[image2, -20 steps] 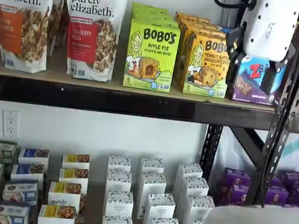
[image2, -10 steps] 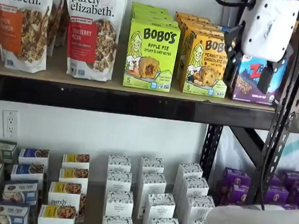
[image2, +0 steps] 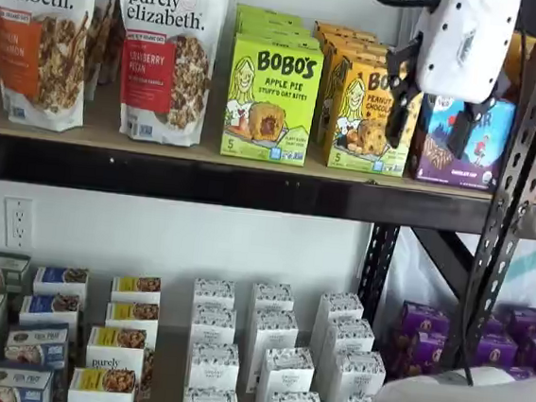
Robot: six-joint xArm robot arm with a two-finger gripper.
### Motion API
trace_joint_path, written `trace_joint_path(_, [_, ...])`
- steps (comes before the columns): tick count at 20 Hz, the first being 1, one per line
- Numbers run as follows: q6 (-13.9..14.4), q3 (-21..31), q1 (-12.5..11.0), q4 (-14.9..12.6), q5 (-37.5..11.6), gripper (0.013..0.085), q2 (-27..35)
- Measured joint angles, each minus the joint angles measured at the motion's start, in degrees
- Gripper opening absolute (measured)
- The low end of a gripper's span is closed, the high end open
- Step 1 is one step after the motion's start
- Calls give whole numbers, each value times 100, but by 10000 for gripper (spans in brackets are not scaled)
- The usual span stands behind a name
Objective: Pick the green box on the top shelf, the fourth from the left
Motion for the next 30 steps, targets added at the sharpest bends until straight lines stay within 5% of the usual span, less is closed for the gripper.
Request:
trace_joint_path(13, [789,-278,868,-297,-883,850,510])
trace_joint_path(20, [1037,-593,1126,-293,-1246,850,903])
trace_joint_path(30, [1700,-1152,1845,-673,-1619,850,1574])
